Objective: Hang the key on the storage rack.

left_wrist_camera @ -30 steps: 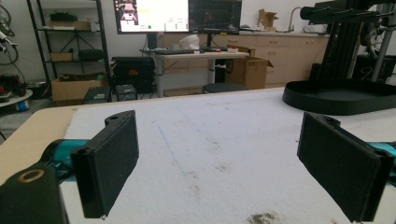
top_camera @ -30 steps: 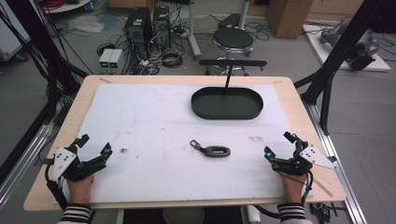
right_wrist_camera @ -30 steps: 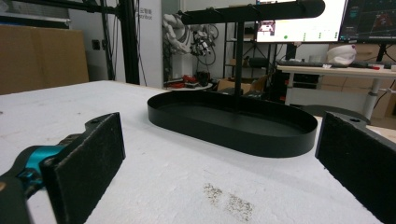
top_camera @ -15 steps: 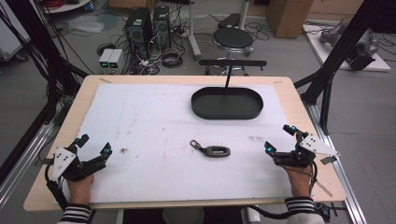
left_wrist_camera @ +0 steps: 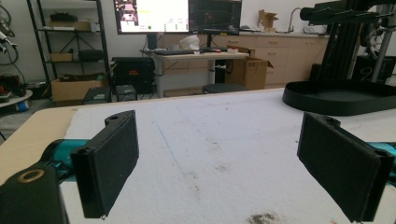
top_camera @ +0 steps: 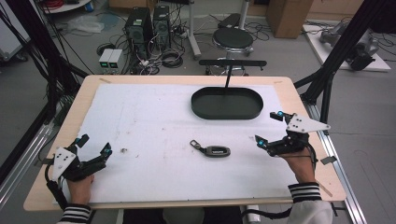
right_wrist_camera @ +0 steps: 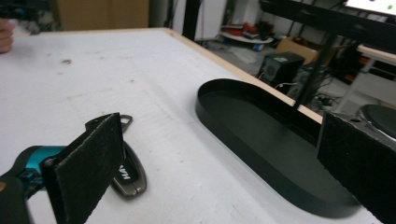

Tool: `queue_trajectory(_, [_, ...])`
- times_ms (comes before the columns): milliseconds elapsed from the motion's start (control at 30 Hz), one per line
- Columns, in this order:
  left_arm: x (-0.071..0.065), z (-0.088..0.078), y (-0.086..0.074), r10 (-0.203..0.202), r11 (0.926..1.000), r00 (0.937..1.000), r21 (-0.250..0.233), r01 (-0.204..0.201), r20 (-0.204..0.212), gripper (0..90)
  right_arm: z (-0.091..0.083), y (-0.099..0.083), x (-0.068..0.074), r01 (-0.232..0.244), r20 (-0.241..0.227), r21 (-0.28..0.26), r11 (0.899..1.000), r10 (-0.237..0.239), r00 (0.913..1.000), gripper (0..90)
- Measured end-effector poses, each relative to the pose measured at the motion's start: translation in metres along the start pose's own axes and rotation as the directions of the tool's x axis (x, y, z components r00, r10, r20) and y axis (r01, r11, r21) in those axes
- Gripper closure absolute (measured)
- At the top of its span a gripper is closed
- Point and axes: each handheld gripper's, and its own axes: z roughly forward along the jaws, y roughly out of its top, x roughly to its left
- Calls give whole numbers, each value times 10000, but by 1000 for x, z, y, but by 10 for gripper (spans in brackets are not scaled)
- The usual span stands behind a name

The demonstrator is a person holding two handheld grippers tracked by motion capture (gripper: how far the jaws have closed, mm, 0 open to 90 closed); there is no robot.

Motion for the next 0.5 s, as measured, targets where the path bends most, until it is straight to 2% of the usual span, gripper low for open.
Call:
queue_trajectory(33, [0, 0, 0, -5, 10000, 10000, -1, 5, -1, 131, 7, 9, 0, 361, -286, 188, 9992, -356, 9990, 4])
queue_trajectory(267, [0, 0, 0, -39, 10000, 10000, 37, 39, 3, 131, 21, 25, 1, 825, -853, 791, 9935, -757, 9935, 4])
queue_trajectory(300, [0, 0, 0, -34, 10000, 10000, 30, 34, 4, 131, 28, 29, 1, 925, -1188, 1023, 9904, -802, 9897, 4])
queue_trajectory(400, [0, 0, 0, -26, 10000, 10000, 21, 26, 0, 131, 41, 33, 4, 1185, -1716, 1415, 9828, -935, 9807, 4])
queue_trajectory(433, [0, 0, 0, -28, 10000, 10000, 11, 28, 1, 131, 41, 33, 4, 1185, -1716, 1415, 9828, -935, 9807, 4])
queue_trajectory(500, [0, 0, 0, -27, 10000, 10000, 1, 27, -2, 131, 49, 36, 6, 1422, -2043, 1706, 9750, -1062, 9731, 4])
